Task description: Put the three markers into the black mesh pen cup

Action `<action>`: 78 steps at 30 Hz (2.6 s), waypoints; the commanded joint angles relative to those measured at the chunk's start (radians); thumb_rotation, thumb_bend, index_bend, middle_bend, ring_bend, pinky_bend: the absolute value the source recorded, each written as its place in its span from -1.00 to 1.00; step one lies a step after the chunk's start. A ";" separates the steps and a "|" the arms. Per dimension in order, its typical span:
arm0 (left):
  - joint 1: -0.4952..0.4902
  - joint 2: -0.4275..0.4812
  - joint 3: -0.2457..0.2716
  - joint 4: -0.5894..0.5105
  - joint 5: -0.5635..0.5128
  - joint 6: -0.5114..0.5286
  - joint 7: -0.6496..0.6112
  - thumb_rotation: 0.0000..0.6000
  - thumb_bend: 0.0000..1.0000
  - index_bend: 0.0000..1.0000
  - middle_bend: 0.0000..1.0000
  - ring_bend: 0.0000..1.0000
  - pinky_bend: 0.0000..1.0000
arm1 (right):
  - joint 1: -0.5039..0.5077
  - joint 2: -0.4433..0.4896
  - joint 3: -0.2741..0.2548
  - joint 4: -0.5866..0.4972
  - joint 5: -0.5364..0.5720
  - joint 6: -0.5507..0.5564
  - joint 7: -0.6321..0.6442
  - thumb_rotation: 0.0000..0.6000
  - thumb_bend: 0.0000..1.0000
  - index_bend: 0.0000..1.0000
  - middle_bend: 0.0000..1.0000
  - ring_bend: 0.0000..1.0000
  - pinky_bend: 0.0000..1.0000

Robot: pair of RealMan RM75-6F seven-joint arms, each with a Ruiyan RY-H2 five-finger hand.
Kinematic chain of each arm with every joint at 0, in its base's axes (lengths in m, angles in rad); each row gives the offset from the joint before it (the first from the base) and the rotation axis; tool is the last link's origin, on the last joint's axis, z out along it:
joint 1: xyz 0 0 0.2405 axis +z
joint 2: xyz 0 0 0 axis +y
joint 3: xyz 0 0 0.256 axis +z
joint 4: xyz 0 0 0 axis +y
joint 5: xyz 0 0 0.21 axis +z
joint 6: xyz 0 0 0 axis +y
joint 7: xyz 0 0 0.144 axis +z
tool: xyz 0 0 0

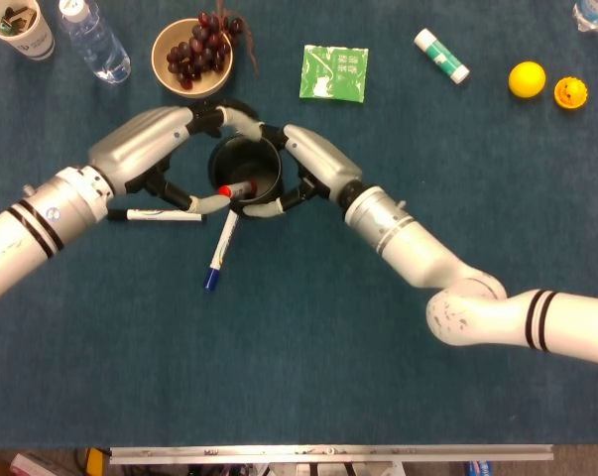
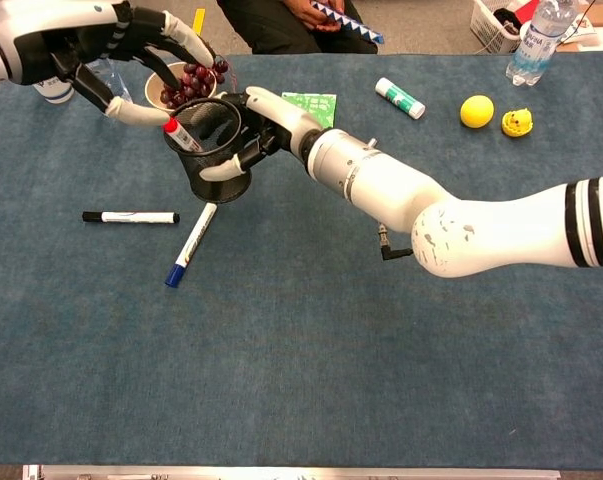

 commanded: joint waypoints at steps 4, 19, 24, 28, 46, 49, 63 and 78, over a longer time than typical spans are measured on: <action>0.015 0.027 0.018 0.015 -0.007 0.001 0.013 1.00 -0.53 -0.74 -0.87 -0.85 -0.56 | -0.030 0.056 -0.006 -0.022 -0.018 -0.003 0.022 1.00 -0.27 0.04 -0.10 -0.31 -0.41; 0.137 0.010 0.075 0.105 -0.055 0.060 0.193 1.00 -0.53 -0.22 -0.75 -0.82 -0.56 | -0.178 0.351 -0.008 -0.181 -0.102 0.060 0.125 1.00 -0.27 0.04 -0.10 -0.31 -0.41; 0.160 -0.037 0.073 0.137 -0.081 0.074 0.333 1.00 -0.53 -0.11 -0.71 -0.81 -0.56 | -0.226 0.449 -0.012 -0.230 -0.126 0.083 0.164 1.00 -0.27 0.04 -0.10 -0.31 -0.41; 0.172 -0.086 0.067 0.136 -0.115 0.079 0.466 1.00 -0.53 -0.08 -0.71 -0.81 -0.56 | -0.250 0.502 -0.027 -0.262 -0.141 0.094 0.171 1.00 -0.27 0.04 -0.10 -0.31 -0.41; 0.209 -0.366 0.042 0.187 -0.280 0.123 1.035 1.00 -0.53 -0.17 -0.73 -0.81 -0.56 | -0.302 0.573 -0.081 -0.303 -0.185 0.136 0.229 1.00 -0.27 0.04 -0.10 -0.31 -0.41; 0.208 -0.405 0.034 0.209 -0.308 0.121 1.073 1.00 -0.53 -0.17 -0.73 -0.81 -0.56 | -0.305 0.574 -0.089 -0.301 -0.191 0.138 0.237 1.00 -0.27 0.04 -0.10 -0.31 -0.41; 0.213 -0.509 0.022 0.311 -0.404 0.100 1.180 1.00 -0.53 -0.05 -0.72 -0.81 -0.56 | -0.303 0.576 -0.106 -0.284 -0.199 0.138 0.270 1.00 -0.27 0.04 -0.10 -0.31 -0.41; 0.201 -0.532 0.017 0.325 -0.479 0.056 1.245 1.00 -0.53 -0.01 -0.73 -0.81 -0.59 | -0.299 0.570 -0.117 -0.262 -0.212 0.140 0.304 1.00 -0.27 0.04 -0.10 -0.31 -0.41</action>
